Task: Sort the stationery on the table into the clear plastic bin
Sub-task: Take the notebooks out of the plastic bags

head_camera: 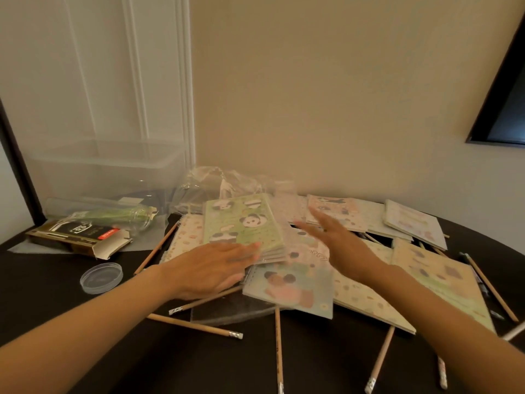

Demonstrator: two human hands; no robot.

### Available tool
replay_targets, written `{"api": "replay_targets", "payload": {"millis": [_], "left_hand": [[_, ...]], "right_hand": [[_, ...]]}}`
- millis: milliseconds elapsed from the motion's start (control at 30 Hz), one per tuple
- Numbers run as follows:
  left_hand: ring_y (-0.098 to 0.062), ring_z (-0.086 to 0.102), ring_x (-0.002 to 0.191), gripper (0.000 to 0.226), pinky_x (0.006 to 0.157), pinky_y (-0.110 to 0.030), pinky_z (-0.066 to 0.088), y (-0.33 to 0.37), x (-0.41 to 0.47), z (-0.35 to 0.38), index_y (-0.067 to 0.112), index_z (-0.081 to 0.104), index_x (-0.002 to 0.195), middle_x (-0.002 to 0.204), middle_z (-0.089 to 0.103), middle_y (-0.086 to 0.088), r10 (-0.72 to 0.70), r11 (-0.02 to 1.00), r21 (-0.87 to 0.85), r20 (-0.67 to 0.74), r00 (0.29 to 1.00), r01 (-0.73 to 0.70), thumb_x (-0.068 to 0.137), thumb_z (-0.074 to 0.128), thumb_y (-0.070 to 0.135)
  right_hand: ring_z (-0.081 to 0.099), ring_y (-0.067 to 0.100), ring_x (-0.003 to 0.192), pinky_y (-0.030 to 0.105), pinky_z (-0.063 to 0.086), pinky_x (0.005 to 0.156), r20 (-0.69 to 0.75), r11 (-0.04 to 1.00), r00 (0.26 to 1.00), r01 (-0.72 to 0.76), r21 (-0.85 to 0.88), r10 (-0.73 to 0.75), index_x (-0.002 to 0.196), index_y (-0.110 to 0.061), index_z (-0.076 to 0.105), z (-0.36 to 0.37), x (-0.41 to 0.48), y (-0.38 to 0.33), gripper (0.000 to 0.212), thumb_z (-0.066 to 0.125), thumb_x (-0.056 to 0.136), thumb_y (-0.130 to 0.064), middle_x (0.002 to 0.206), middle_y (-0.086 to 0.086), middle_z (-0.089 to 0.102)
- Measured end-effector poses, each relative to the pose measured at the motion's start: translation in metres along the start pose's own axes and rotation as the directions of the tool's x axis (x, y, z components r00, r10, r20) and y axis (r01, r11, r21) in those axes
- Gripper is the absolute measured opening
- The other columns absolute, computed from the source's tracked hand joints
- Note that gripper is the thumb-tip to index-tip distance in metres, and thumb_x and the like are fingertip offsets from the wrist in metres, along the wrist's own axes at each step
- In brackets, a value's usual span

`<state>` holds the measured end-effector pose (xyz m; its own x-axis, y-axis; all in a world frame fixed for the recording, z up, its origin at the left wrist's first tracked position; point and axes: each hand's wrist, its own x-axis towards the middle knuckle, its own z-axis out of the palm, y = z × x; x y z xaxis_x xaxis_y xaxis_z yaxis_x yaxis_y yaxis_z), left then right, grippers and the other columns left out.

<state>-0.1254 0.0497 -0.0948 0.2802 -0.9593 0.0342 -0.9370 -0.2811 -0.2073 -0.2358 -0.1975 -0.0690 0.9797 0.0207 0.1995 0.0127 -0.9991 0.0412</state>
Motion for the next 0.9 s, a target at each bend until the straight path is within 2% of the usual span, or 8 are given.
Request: {"api": "replay_targets", "payload": {"millis": [67, 133, 267, 333, 433, 633, 767, 900], "left_hand": [[-0.004, -0.003, 0.143, 0.074, 0.108, -0.017, -0.014, -0.011, -0.007, 0.007, 0.028, 0.003, 0.148, 0.144, -0.019, 0.019, 0.02, 0.999, 0.033, 0.015, 1.0, -0.02, 0.081, -0.012, 0.056], [-0.01, 0.011, 0.144, 0.053, 0.111, -0.022, 0.001, -0.017, -0.016, 0.007, 0.022, 0.017, 0.148, 0.152, -0.005, 0.01, 0.038, 0.996, 0.077, -0.034, 0.999, -0.036, 0.098, 0.008, 0.036], [-0.014, 0.06, 0.1, 0.067, 0.081, -0.022, 0.054, -0.024, -0.029, 0.003, 0.021, 0.063, 0.115, 0.12, 0.059, 0.001, 0.134, 0.964, 0.241, -0.062, 0.989, -0.115, 0.052, 0.085, 0.02], [-0.008, 0.059, 0.089, 0.074, 0.072, -0.02, 0.055, -0.028, -0.032, 0.01, 0.024, 0.065, 0.108, 0.108, 0.061, 0.006, 0.141, 0.966, 0.229, -0.085, 0.986, -0.119, 0.039, 0.089, 0.023], [-0.002, 0.057, 0.089, 0.046, 0.074, -0.016, 0.053, -0.027, -0.036, 0.022, 0.033, 0.062, 0.108, 0.106, 0.06, 0.013, 0.141, 0.975, 0.194, -0.169, 0.975, -0.108, 0.064, 0.071, 0.041], [0.001, 0.059, 0.085, 0.049, 0.076, -0.02, 0.053, -0.025, -0.031, 0.024, 0.025, 0.072, 0.096, 0.096, 0.064, 0.01, -0.174, 0.959, -0.27, -0.333, 0.927, 0.083, 0.085, 0.034, 0.054], [-0.001, 0.058, 0.084, 0.023, 0.078, -0.019, 0.044, -0.019, -0.029, 0.019, 0.024, 0.07, 0.089, 0.088, 0.065, 0.012, -0.565, 0.67, -0.69, -0.233, 0.791, 0.275, 0.091, 0.052, 0.039], [-0.008, 0.06, 0.075, 0.026, 0.073, -0.021, 0.044, -0.009, -0.017, 0.016, 0.012, 0.07, 0.076, 0.075, 0.066, 0.004, -0.774, 0.359, -0.87, -0.075, 0.629, 0.338, 0.093, 0.052, 0.018]], "right_hand": [[-0.028, 0.012, 0.135, 0.029, 0.039, 0.104, 0.144, 0.966, 0.978, 0.178, -0.187, -0.152, 0.135, -0.046, -0.023, 0.012, -0.001, 0.007, 0.103, 0.041, 0.082, 0.016, 0.142, -0.012, -0.039], [-0.029, 0.017, 0.135, 0.034, 0.033, 0.111, 0.115, 0.922, 0.965, 0.26, -0.287, -0.236, 0.134, -0.044, -0.028, 0.02, -0.003, 0.011, 0.108, 0.051, 0.083, 0.008, 0.143, -0.009, -0.039], [0.03, 0.022, 0.137, 0.037, 0.029, 0.105, 0.006, 0.844, 0.913, 0.379, -0.38, -0.408, 0.14, -0.028, 0.039, 0.03, 0.001, 0.01, 0.092, 0.085, 0.061, -0.018, 0.15, 0.003, 0.029], [0.045, 0.021, 0.13, 0.044, 0.029, 0.105, -0.007, 0.803, 0.873, 0.445, -0.397, -0.487, 0.119, -0.028, 0.063, 0.035, 0.0, 0.01, 0.069, 0.088, 0.055, -0.018, 0.14, 0.003, 0.049], [0.056, 0.018, 0.119, 0.051, 0.043, 0.098, -0.066, 0.84, 0.888, 0.404, -0.362, -0.455, 0.107, -0.026, 0.071, 0.039, -0.003, 0.008, 0.063, 0.09, 0.048, -0.012, 0.124, -0.001, 0.063], [0.051, 0.025, 0.122, 0.025, 0.033, 0.1, -0.06, 0.965, 0.987, 0.155, 0.212, -0.146, 0.128, -0.007, 0.057, 0.033, 0.002, 0.0, 0.033, 0.044, 0.098, -0.014, 0.134, 0.01, 0.055], [0.063, 0.015, 0.093, 0.016, 0.048, 0.075, -0.083, 0.699, 0.98, -0.067, 0.712, 0.178, 0.095, -0.007, 0.073, 0.033, 0.008, -0.007, 0.023, 0.052, 0.094, -0.017, 0.098, 0.004, 0.071], [0.062, 0.005, 0.081, 0.008, 0.046, 0.063, -0.071, 0.505, 0.92, -0.146, 0.851, 0.386, 0.078, -0.011, 0.071, 0.036, 0.016, -0.016, 0.03, 0.048, 0.096, -0.019, 0.079, 0.0, 0.07]]}}
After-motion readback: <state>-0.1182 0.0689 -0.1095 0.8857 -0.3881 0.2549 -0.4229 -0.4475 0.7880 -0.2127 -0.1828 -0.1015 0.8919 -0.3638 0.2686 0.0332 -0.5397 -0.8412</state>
